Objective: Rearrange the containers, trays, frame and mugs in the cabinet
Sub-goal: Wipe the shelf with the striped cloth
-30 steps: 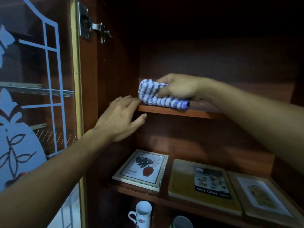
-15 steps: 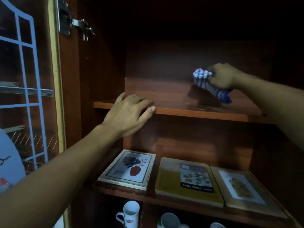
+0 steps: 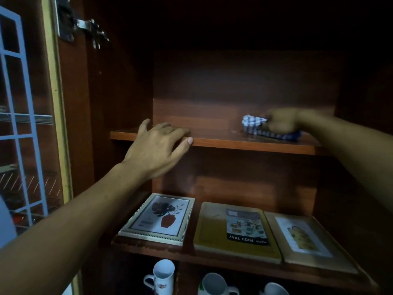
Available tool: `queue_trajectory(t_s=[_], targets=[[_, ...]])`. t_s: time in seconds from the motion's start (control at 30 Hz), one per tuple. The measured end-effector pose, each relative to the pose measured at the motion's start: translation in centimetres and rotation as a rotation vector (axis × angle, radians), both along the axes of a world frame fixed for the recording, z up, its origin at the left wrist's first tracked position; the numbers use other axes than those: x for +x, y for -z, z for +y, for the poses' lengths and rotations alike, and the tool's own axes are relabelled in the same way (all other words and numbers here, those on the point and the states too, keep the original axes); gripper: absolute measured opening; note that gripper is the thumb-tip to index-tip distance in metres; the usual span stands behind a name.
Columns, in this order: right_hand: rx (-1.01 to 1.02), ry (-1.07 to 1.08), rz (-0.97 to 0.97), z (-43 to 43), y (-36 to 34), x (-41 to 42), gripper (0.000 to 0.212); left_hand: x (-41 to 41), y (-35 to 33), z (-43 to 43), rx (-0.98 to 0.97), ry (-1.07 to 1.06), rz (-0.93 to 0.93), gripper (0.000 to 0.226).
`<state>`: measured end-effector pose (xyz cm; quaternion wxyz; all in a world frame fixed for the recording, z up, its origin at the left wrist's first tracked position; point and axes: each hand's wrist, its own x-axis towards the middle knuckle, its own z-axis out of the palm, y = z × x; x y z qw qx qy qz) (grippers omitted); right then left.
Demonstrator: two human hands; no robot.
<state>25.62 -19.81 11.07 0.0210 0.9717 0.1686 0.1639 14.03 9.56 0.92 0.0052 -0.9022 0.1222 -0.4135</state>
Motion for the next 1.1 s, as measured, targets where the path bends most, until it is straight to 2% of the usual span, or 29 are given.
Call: queue_trajectory(t_s=[0.07, 0.13, 0.23, 0.4, 0.47, 0.6, 0.7, 0.73, 0.8, 0.87, 0.9, 0.97, 1.1], targets=[[0.026, -0.149, -0.016, 0.8, 0.2, -1.5, 0.013, 0.1, 0.0, -0.1, 0.003, -0.017, -0.004, 0.072], [0.074, -0.266, -0.007, 1.6, 0.5, -3.3, 0.017, 0.1, 0.1, -0.4, 0.004, -0.034, -0.010, 0.074], [0.186, -0.397, 0.050, 2.9, 0.8, -6.0, 0.013, 0.0, 0.0, -0.7, -0.010, -0.042, -0.016, 0.077], [0.551, -0.657, 0.387, 3.7, 0.8, -10.3, 0.018, 0.1, 0.1, -0.7, -0.008, -0.034, -0.034, 0.075], [0.715, -0.743, 0.455, 3.2, 0.2, -11.3, 0.018, 0.2, 0.0, -0.7, -0.006, -0.042, -0.045, 0.074], [0.879, -0.711, 0.315, 0.6, -2.5, -11.4, 0.020, 0.2, -0.6, -1.5, -0.002, -0.012, -0.063, 0.072], [0.795, -0.512, 0.168, -2.3, -4.4, -10.2, 0.022, 0.3, -1.2, -2.9, 0.014, 0.040, -0.080, 0.070], [0.677, -0.407, 0.074, -3.3, -4.8, -9.4, 0.021, 0.4, -1.3, -3.5, 0.026, 0.054, -0.088, 0.069], [0.317, -0.139, -0.156, -5.7, -5.7, -7.1, 0.015, 0.7, -1.5, -4.7, 0.053, 0.085, -0.095, 0.068], [0.019, 0.108, -0.266, -7.8, -5.8, -5.4, 0.014, 0.9, -1.5, -5.9, 0.079, 0.109, -0.101, 0.067], [-0.068, 0.207, -0.258, -8.6, -5.4, -4.9, 0.015, 1.0, -1.4, -6.5, 0.088, 0.120, -0.104, 0.066], [-0.117, 0.322, -0.206, -10.0, -4.1, -4.4, 0.027, 1.2, -1.4, -7.4, 0.100, 0.139, -0.108, 0.064], [-0.117, 0.322, -0.114, -11.5, -1.5, -3.2, 0.039, 1.6, -0.8, -8.1, 0.118, 0.117, -0.129, 0.064]])
